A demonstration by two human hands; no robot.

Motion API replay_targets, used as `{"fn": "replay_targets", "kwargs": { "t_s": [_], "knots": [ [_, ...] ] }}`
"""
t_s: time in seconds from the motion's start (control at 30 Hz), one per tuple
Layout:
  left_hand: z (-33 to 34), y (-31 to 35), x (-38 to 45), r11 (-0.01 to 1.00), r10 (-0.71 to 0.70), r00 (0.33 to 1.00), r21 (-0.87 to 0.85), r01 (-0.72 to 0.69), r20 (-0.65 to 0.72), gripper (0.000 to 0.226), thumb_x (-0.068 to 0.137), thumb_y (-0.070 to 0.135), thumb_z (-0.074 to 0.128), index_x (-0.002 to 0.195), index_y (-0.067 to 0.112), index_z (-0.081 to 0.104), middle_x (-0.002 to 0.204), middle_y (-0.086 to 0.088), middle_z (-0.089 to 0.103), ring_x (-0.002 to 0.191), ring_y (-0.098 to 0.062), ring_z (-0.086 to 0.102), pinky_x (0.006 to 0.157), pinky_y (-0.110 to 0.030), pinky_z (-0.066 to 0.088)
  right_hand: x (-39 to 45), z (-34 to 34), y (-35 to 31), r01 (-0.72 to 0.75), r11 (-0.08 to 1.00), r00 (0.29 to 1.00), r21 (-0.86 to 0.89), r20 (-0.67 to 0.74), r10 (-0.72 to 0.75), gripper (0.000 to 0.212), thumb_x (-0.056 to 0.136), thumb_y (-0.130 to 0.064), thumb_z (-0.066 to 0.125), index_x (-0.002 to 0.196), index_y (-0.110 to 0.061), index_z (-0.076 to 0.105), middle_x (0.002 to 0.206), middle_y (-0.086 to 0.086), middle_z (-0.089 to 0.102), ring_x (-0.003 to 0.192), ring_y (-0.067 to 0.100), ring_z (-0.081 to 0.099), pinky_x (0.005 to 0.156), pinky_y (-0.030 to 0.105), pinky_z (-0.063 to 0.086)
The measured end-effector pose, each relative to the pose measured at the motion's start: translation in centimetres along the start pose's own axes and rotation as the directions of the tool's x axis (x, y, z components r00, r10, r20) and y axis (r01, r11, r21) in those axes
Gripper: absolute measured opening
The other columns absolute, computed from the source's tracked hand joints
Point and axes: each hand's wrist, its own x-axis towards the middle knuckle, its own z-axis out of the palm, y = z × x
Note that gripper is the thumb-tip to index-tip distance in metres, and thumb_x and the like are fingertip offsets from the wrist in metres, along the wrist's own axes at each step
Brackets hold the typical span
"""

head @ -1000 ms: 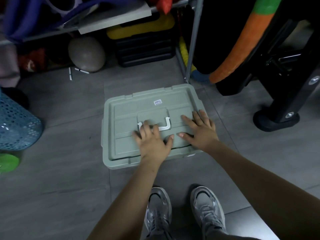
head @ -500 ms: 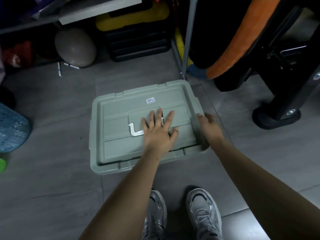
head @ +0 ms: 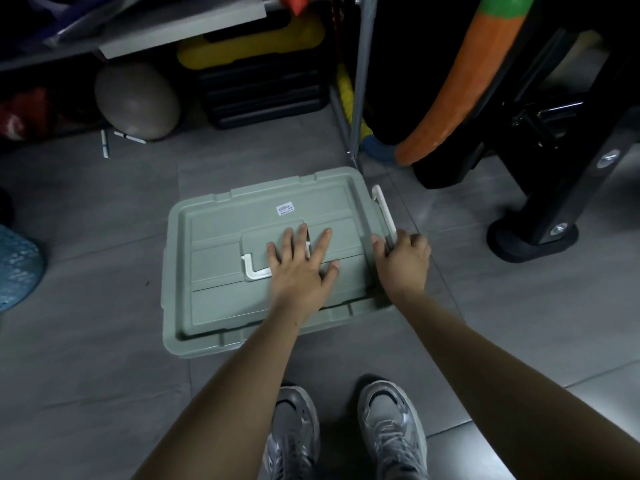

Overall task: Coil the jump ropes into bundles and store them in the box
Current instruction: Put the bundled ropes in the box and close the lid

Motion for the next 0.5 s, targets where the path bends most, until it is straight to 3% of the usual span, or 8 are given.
{"fn": "replay_targets", "kwargs": {
  "t_s": [0.1,0.23,0.37,0.5],
  "knots": [
    [-0.1,0.1,0.0,1.000,-0.002,1.000,-0.001,0.003,0.003,0.059,0.094,0.057,0.014,0.149,0.044,-0.005,0.160,-0.002,-0.008,0.146,-0.025,-0.015,0.116,-0.053,-0.009,0.0,0.1,-0.3,-0.021,0.998,0.999,0.054,0.025,0.019,0.056,0.094,-0.044,0.046,0.130,-0.002,0.047,0.128,0.021,0.039,0.113,0.038,0.046,0.092,0.039,0.041],
    [0.0,0.0,0.0,1.000,-0.002,1.000,0.000,0.002,-0.006,0.059,0.094,0.057,0.013,0.149,0.043,-0.005,0.160,-0.002,-0.007,0.146,-0.026,-0.014,0.116,-0.053,-0.009,0.2,-0.1,-0.9,-0.040,0.995,0.999,0.086,0.032,0.038,0.049,0.095,-0.038,0.048,0.125,0.000,0.051,0.131,0.018,0.038,0.105,0.036,0.053,0.086,0.035,0.043],
    [0.0,0.1,0.1,1.000,-0.001,1.000,0.012,0.001,-0.010,0.059,0.095,0.057,0.015,0.149,0.043,-0.004,0.160,-0.003,-0.006,0.146,-0.026,-0.013,0.116,-0.053,-0.008,0.0,-0.2,-1.3,0.045,0.998,0.999,-0.032,-0.025,-0.046,0.036,0.097,-0.031,0.046,0.118,-0.005,0.058,0.125,0.015,0.045,0.100,0.037,0.054,0.078,0.036,0.042],
    [-0.1,0.1,0.1,1.000,-0.004,1.000,0.012,0.004,-0.006,0.059,0.095,0.057,0.015,0.149,0.043,-0.004,0.160,-0.003,-0.006,0.146,-0.026,-0.014,0.116,-0.053,-0.008,-0.5,-0.4,-1.1,0.084,0.991,0.996,-0.105,-0.016,-0.087,0.038,0.098,-0.032,0.042,0.124,-0.008,0.055,0.126,0.013,0.045,0.104,0.035,0.052,0.077,0.037,0.041]
  ]
}}
